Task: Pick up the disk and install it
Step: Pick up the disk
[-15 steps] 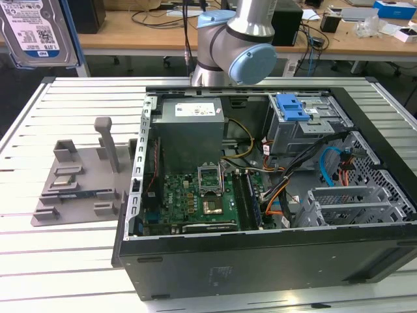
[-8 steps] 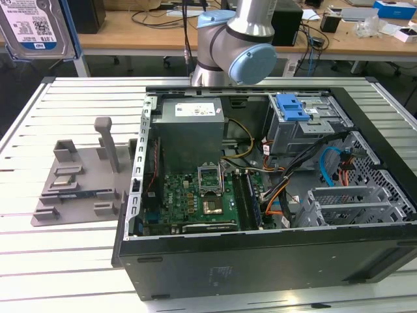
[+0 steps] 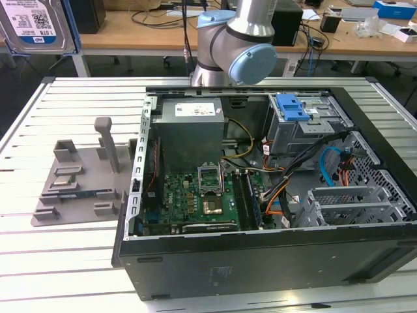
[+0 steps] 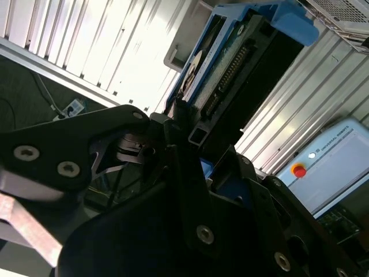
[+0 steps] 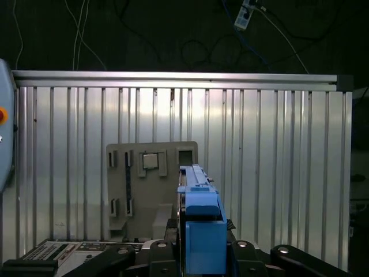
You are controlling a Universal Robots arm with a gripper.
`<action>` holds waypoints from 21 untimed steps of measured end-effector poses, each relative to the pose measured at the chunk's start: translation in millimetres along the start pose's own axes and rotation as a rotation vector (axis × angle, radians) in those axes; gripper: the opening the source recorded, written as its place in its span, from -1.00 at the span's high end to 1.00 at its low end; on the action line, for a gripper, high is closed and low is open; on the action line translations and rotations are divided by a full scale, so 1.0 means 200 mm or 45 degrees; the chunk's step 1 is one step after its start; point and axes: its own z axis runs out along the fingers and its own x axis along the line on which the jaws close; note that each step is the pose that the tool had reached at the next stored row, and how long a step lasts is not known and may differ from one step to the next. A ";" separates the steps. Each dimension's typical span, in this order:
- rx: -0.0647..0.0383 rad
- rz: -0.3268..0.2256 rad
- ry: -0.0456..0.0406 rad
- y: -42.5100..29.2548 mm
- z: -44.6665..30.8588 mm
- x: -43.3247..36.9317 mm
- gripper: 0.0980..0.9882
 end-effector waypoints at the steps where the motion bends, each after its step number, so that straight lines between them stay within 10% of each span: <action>1: 0.000 0.000 0.000 -0.013 0.000 0.000 0.40; 21: 0.000 0.000 0.000 -0.365 -0.001 0.006 0.40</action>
